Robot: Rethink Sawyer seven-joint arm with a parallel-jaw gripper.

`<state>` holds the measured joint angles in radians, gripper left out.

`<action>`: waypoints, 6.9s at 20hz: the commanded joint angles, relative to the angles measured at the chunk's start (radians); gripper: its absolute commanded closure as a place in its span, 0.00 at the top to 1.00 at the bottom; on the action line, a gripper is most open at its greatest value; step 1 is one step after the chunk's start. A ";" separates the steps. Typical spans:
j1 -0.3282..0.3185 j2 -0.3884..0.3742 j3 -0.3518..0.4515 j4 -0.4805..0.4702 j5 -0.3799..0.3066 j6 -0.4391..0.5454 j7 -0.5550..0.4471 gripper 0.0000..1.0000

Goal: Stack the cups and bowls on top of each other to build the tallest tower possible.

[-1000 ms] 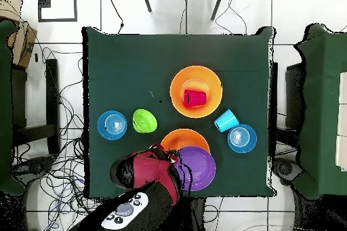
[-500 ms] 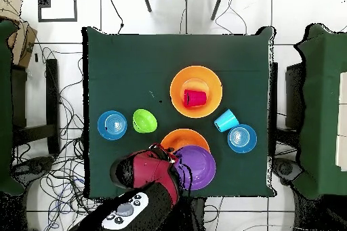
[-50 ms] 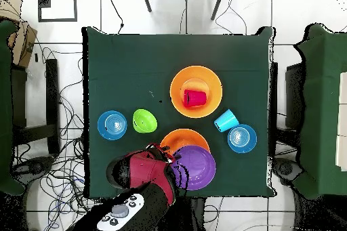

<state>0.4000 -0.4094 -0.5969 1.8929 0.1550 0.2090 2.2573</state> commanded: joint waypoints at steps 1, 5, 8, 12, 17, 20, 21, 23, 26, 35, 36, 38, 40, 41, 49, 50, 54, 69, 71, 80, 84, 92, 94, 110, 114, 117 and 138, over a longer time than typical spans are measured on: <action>-0.008 -0.003 0.133 0.019 0.038 -0.045 0.175 1.00; -0.022 -0.042 0.139 0.034 0.026 -0.021 0.153 1.00; -0.037 -0.076 0.144 0.050 0.016 -0.011 0.137 1.00; -0.053 -0.121 0.144 0.070 -0.002 0.005 0.111 1.00; -0.066 -0.201 0.139 0.096 -0.019 0.056 0.079 1.00; -0.059 -0.225 0.131 0.107 -0.021 0.078 0.077 1.00; -0.058 -0.227 0.132 0.110 -0.019 0.079 0.080 1.00; -0.042 -0.213 0.135 0.110 -0.004 0.068 0.106 1.00; -0.019 -0.187 0.136 0.094 0.022 0.064 0.142 1.00; 0.039 -0.110 0.131 0.068 0.086 0.015 0.214 1.00; 0.044 -0.095 0.142 0.075 0.096 -0.016 0.225 1.00; 0.058 -0.064 0.155 0.090 0.116 -0.081 0.248 1.00; 0.071 -0.036 0.175 0.112 0.131 -0.150 0.269 1.00; 0.076 -0.026 0.183 0.122 0.136 -0.177 0.276 1.00; 0.099 -0.029 0.266 0.273 0.111 -0.350 0.314 1.00; 0.095 -0.037 0.284 0.294 0.103 -0.368 0.320 1.00; 0.166 -0.083 0.282 0.349 0.122 -0.346 0.334 1.00; 0.183 -0.225 0.283 0.392 0.118 -0.267 0.299 1.00; 0.156 -0.224 0.281 0.392 0.117 -0.274 0.297 1.00; -0.143 -0.310 0.304 0.383 -0.070 -0.289 0.151 1.00; -0.254 -0.351 0.325 0.349 -0.134 -0.230 0.103 1.00; -0.346 -0.256 0.312 0.188 -0.074 -0.087 0.125 1.00; -0.365 -0.225 0.301 0.133 -0.061 -0.049 0.121 1.00; -0.283 -0.441 0.235 -0.036 -0.131 0.494 0.070 1.00; -0.263 -0.572 0.242 -0.067 -0.164 0.739 0.014 1.00; -0.252 -0.604 0.255 -0.084 -0.173 0.810 0.010 1.00; -0.461 -0.259 0.571 -0.155 -0.327 0.147 -0.040 1.00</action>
<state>-0.0505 -0.7936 -0.2017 1.8213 -0.0322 0.4025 2.3890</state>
